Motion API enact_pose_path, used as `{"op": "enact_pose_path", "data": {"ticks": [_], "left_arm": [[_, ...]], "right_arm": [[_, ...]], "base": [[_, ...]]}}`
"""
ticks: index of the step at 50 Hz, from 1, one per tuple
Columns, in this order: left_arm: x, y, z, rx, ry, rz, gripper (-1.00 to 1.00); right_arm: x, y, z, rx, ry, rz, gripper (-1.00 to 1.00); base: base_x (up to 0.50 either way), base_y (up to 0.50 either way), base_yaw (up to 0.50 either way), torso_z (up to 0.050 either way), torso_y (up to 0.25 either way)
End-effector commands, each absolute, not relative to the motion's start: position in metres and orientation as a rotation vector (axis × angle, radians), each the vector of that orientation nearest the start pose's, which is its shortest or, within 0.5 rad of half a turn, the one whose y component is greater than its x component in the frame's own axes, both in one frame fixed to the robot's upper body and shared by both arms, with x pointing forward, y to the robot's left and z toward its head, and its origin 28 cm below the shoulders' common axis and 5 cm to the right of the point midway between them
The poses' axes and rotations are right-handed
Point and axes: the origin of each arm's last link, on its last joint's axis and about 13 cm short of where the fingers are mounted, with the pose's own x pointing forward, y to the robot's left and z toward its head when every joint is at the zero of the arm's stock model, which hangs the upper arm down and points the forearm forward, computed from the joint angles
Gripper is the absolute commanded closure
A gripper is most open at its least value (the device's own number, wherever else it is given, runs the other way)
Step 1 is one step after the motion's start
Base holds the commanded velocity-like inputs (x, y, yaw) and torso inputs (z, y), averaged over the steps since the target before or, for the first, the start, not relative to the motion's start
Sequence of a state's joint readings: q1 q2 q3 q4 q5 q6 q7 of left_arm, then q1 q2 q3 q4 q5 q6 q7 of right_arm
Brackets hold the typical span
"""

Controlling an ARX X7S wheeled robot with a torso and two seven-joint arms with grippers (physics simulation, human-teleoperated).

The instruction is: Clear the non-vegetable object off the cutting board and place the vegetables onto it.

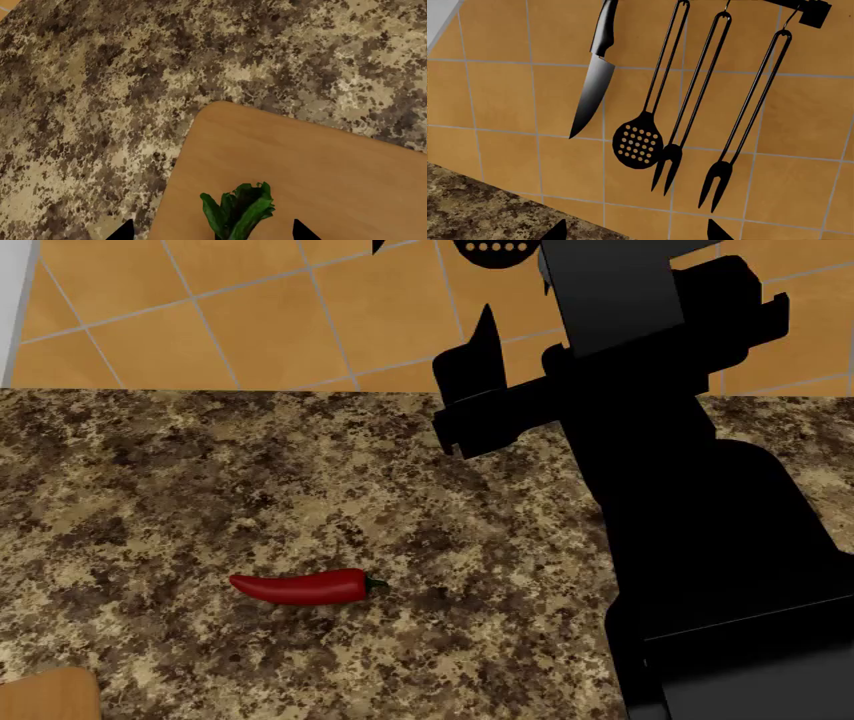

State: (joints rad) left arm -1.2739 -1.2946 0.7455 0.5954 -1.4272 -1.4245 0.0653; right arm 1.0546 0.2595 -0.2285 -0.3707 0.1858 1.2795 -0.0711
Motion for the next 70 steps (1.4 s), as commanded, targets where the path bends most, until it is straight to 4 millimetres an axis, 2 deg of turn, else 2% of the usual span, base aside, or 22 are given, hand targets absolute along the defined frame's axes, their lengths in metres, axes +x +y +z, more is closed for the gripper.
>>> {"op": "enact_pose_path", "data": {"ticks": [1,12,25,33,34,45,53,57,62,70], "left_arm": [[0.194,0.334,0.259,0.587,0.727,-0.600,-1.00],[0.190,0.338,0.246,0.538,0.750,-0.606,-1.00],[0.180,0.344,0.243,0.529,0.769,-0.571,-1.00],[0.179,0.346,0.232,0.513,0.793,-0.569,-1.00],[0.179,0.346,0.233,0.511,0.790,-0.566,1.00],[0.173,0.341,0.254,0.548,0.719,-0.563,1.00],[0.165,0.342,0.295,0.619,0.639,-0.503,1.00],[0.164,0.344,0.306,0.642,0.620,-0.472,1.00],[0.168,0.347,0.314,0.643,0.603,-0.437,1.00],[0.178,0.362,0.307,0.614,0.604,-0.319,1.00]], "right_arm": [[0.301,-0.114,0.287,-0.273,-0.083,0.170,-1.00],[0.300,-0.114,0.290,-0.278,-0.088,0.168,-1.00],[0.299,-0.115,0.294,-0.277,-0.096,0.164,-1.00],[0.299,-0.115,0.293,-0.277,-0.094,0.164,-1.00],[0.299,-0.115,0.293,-0.278,-0.094,0.164,-1.00],[0.296,-0.116,0.291,-0.277,-0.094,0.163,-1.00],[0.294,-0.116,0.293,-0.272,-0.102,0.163,-1.00],[0.294,-0.116,0.294,-0.272,-0.104,0.164,-1.00],[0.293,-0.117,0.295,-0.270,-0.108,0.162,-1.00],[0.294,-0.117,0.294,-0.270,-0.103,0.162,-1.00]], "base": [[0.02,0.00,0.00,0.000,0.000],[0.02,0.00,0.00,0.000,0.000],[0.03,0.00,0.00,0.000,0.000],[0.03,0.00,0.00,0.000,0.000],[0.03,0.00,0.00,0.000,0.000],[0.03,0.00,0.00,0.000,0.000],[0.03,0.00,0.00,0.000,0.000],[0.03,0.00,0.00,0.000,0.000],[0.03,0.00,0.00,0.000,0.000],[0.03,0.00,0.00,0.000,0.000]]}}
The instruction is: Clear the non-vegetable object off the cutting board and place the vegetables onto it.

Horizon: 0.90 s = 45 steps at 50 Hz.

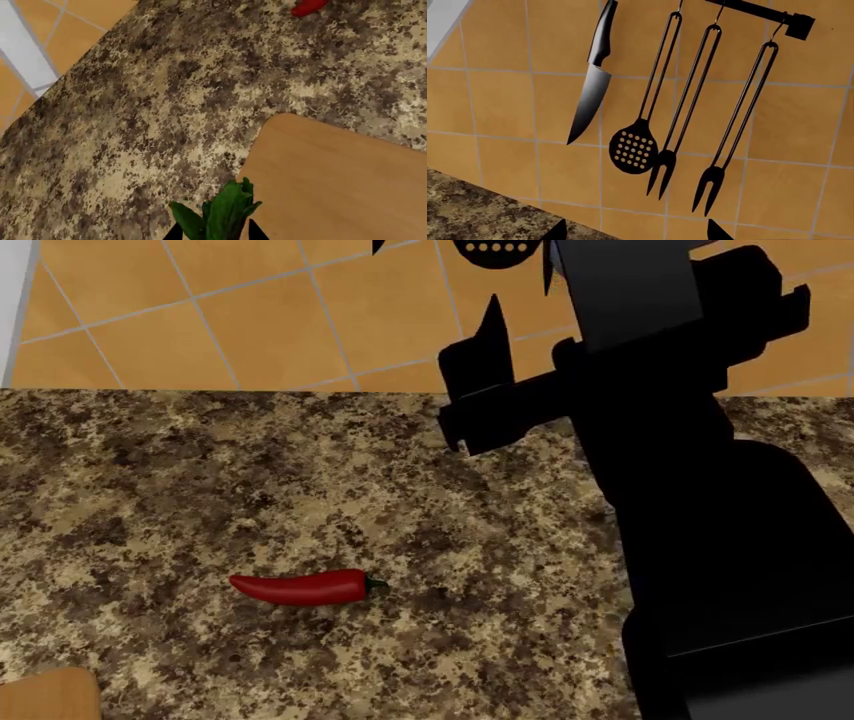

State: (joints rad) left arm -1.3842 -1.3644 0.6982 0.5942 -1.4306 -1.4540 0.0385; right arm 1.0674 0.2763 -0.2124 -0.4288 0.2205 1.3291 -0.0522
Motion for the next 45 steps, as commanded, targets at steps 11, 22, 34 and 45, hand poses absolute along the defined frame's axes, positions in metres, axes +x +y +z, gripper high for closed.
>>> {"op": "enact_pose_path", "data": {"ticks": [11,22,34,45], "left_arm": [[0.188,0.388,0.299,0.532,0.620,-0.161,1.00],[0.191,0.403,0.288,0.492,0.634,-0.052,1.00],[0.190,0.427,0.281,0.424,0.645,0.138,1.00],[0.187,0.434,0.267,0.411,0.654,0.195,1.00]], "right_arm": [[0.293,-0.119,0.294,-0.270,-0.106,0.161,-1.00],[0.293,-0.118,0.291,-0.269,-0.098,0.164,-1.00],[0.293,-0.118,0.290,-0.271,-0.094,0.164,-1.00],[0.292,-0.117,0.291,-0.274,-0.094,0.166,-1.00]], "base": [[0.03,0.00,0.00,0.000,0.000],[0.03,0.00,0.00,0.000,0.000],[0.03,0.00,0.00,0.000,0.000],[0.03,0.00,0.00,0.000,0.000]]}}
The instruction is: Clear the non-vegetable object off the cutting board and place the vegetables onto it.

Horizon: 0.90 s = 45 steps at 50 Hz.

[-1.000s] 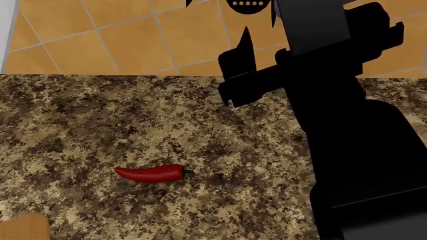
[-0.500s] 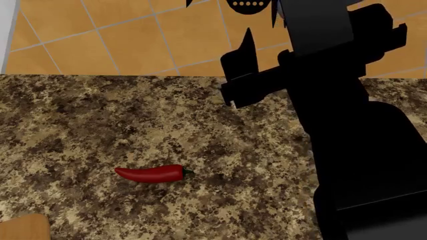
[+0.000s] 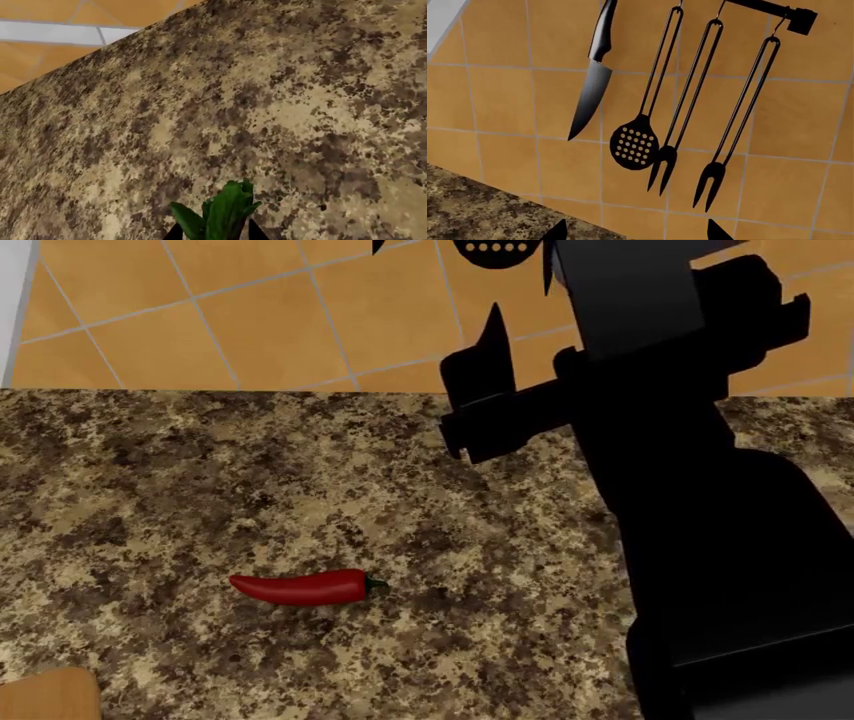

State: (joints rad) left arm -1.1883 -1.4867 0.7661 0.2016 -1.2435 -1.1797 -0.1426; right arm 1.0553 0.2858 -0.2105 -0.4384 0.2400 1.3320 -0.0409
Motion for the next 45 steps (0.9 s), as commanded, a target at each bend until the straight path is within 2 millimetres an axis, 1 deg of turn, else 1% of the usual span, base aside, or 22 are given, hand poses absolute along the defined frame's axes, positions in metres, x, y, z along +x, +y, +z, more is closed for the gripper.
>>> {"op": "enact_pose_path", "data": {"ticks": [1,7,8,14,17,20,22,25,31,37,45], "left_arm": [[0.188,0.434,0.266,0.413,0.655,0.195,1.00],[0.189,0.435,0.265,0.426,0.665,0.221,1.00],[0.189,0.436,0.267,0.430,0.663,0.227,-1.00],[0.188,0.433,0.276,0.427,0.631,0.237,-1.00],[0.187,0.427,0.283,0.448,0.610,0.218,-1.00],[0.185,0.420,0.294,0.472,0.572,0.199,-1.00],[0.184,0.415,0.300,0.488,0.556,0.172,-1.00],[0.183,0.399,0.311,0.518,0.514,0.087,-1.00],[0.183,0.378,0.323,0.578,0.466,-0.015,-1.00],[0.185,0.365,0.328,0.602,0.423,-0.055,-1.00],[0.188,0.342,0.335,0.592,0.354,-0.160,-1.00]], "right_arm": [[0.292,-0.117,0.291,-0.274,-0.094,0.166,-1.00],[0.292,-0.117,0.295,-0.278,-0.102,0.164,-1.00],[0.292,-0.117,0.296,-0.277,-0.103,0.165,-1.00],[0.291,-0.118,0.295,-0.276,-0.105,0.161,-1.00],[0.291,-0.118,0.294,-0.277,-0.105,0.161,-1.00],[0.291,-0.118,0.294,-0.277,-0.104,0.162,-1.00],[0.291,-0.118,0.293,-0.278,-0.104,0.162,-1.00],[0.291,-0.118,0.293,-0.275,-0.104,0.164,-1.00],[0.290,-0.121,0.294,-0.280,-0.104,0.148,-1.00],[0.290,-0.122,0.295,-0.276,-0.106,0.144,-1.00],[0.286,-0.125,0.297,-0.272,-0.108,0.136,-1.00]], "base": [[0.03,0.00,-0.01,0.000,0.000],[0.03,0.00,0.00,0.000,0.000],[0.03,0.00,-0.01,0.000,0.000],[0.03,0.00,-0.01,0.000,0.000],[0.03,0.00,0.00,0.000,0.000],[0.03,0.00,0.00,0.000,0.000],[0.03,0.00,0.00,0.000,0.000],[0.03,0.00,0.00,0.000,0.000],[0.03,0.00,0.00,0.000,0.000],[0.03,0.00,0.00,0.000,0.000],[0.03,0.00,0.00,0.000,0.000]]}}
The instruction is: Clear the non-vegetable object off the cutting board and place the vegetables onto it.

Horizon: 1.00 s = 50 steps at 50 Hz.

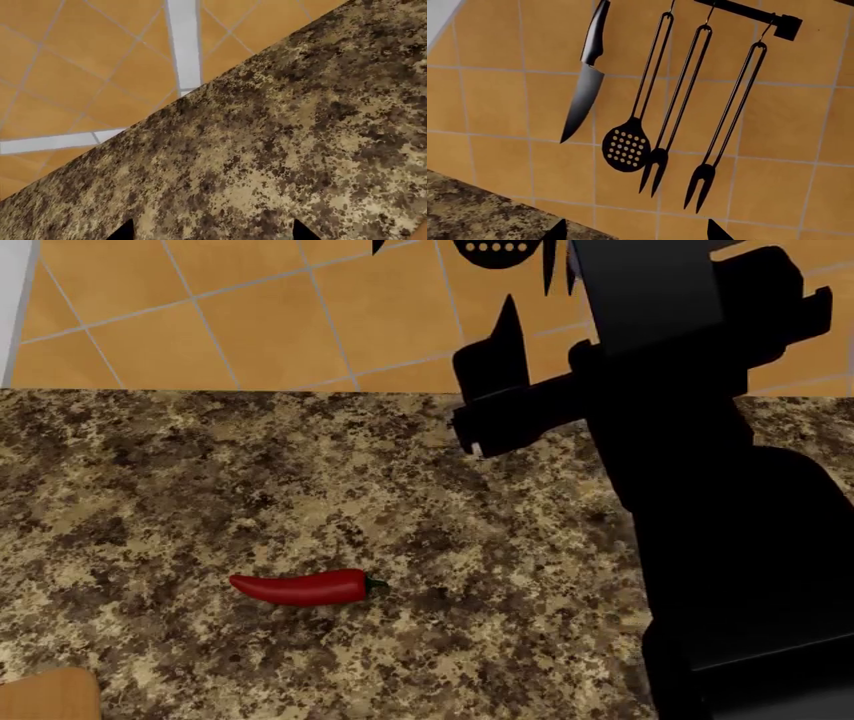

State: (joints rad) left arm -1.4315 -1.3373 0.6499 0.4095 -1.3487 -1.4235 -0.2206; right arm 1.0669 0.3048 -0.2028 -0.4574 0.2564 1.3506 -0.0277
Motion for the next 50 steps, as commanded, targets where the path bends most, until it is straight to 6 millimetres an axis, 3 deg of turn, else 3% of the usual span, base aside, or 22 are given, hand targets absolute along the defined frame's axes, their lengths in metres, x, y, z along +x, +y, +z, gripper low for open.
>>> {"op": "enact_pose_path", "data": {"ticks": [1,21,33,50], "left_arm": [[0.188,0.339,0.336,0.586,0.340,-0.171,-1.00],[0.191,0.300,0.339,0.537,0.213,-0.417,-1.00],[0.218,0.279,0.345,0.560,0.202,-0.550,-1.00],[0.262,0.257,0.337,0.649,0.201,-0.754,-1.00]], "right_arm": [[0.286,-0.126,0.297,-0.271,-0.107,0.135,-1.00],[0.281,-0.127,0.295,-0.277,-0.097,0.142,-1.00],[0.279,-0.130,0.291,-0.265,-0.100,0.145,-1.00],[0.281,-0.129,0.288,-0.271,-0.092,0.143,-1.00]], "base": [[0.03,0.00,0.00,0.000,0.000],[0.03,0.00,0.00,0.000,0.000],[0.03,0.00,0.00,0.000,0.000],[0.03,0.00,0.00,0.000,0.000]]}}
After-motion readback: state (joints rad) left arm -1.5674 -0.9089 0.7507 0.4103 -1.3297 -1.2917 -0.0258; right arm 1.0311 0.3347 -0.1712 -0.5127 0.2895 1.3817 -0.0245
